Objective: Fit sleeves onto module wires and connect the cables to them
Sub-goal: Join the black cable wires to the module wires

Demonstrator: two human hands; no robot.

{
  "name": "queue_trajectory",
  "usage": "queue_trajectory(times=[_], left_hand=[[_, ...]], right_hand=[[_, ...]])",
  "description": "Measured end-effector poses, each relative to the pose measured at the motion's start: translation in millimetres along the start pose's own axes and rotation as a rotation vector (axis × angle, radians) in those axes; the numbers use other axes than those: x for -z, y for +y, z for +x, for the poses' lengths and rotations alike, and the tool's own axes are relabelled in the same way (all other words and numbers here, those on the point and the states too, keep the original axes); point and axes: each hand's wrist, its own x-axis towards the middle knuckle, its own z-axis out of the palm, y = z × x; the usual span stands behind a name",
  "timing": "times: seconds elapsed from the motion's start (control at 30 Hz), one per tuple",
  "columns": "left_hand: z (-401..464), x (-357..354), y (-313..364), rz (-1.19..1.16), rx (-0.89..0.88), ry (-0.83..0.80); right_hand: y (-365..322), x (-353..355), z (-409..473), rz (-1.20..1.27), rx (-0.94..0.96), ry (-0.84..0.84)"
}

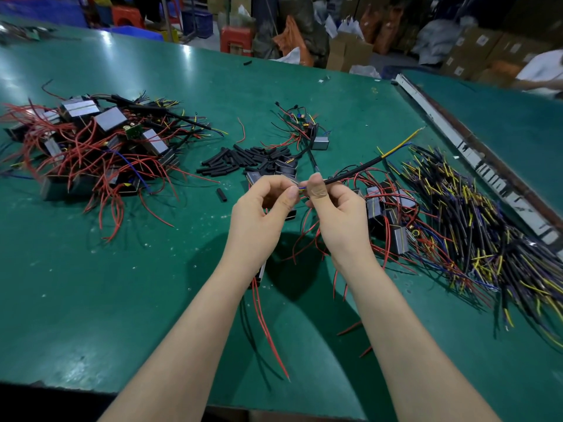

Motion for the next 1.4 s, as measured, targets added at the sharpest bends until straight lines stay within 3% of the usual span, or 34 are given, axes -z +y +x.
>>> queue_trajectory(times=[0.17, 0.67, 1.13, 1.4], left_hand=[[0, -2, -3, 0.061, 0.015, -0.008], [2, 1, -5, -0.071, 0.045, -0.077], [1, 2, -8, 0.115, 0.018, -0.019], [-2, 1, -3, 0.182, -0.009, 0.009]], right_hand=[[-1, 2, -1, -0.007, 0.009, 0.024], [1, -2, -1, 0.13, -0.05, 0.025], [6, -5, 0, 0.157, -0.064, 0.034], [9, -6, -1, 0.008, 0.01, 0.079]])
